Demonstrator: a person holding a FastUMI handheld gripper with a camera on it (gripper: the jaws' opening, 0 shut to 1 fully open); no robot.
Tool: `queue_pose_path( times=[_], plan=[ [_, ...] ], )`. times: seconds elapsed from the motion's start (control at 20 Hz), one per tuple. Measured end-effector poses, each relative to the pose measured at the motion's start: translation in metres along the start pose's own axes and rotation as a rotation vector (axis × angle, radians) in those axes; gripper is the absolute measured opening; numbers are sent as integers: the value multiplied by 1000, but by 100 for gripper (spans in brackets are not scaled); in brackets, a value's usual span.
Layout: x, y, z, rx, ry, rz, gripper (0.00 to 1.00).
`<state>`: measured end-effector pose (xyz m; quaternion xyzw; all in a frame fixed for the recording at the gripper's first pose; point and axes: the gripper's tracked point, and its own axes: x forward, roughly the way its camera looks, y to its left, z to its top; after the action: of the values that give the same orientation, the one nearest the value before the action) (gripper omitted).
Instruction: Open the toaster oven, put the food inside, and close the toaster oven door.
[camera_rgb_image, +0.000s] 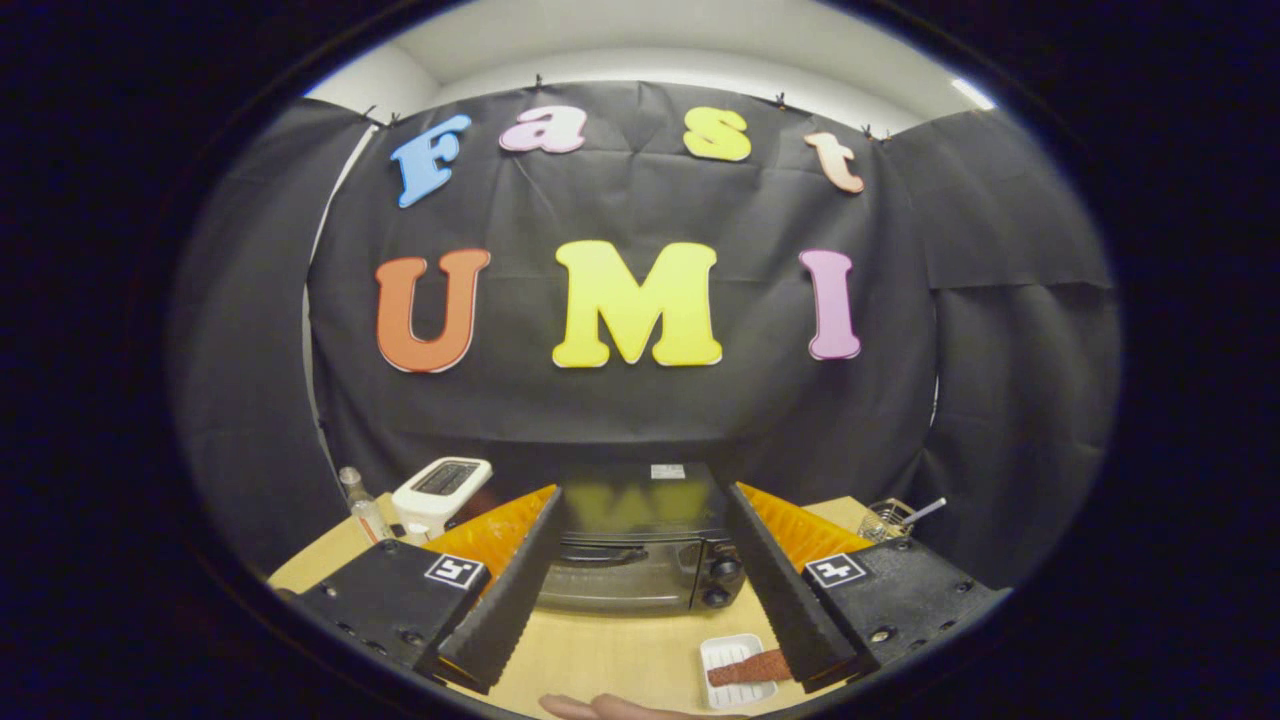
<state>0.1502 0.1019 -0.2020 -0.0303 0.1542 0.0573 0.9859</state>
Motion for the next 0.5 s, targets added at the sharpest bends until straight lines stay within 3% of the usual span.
queue_pose_path(
  times=[0.25,0.5],
  plan=[
    [69,25,-40,-18,143,44,100],
    [106,47,-72,24,305,73,100]
  ],
)
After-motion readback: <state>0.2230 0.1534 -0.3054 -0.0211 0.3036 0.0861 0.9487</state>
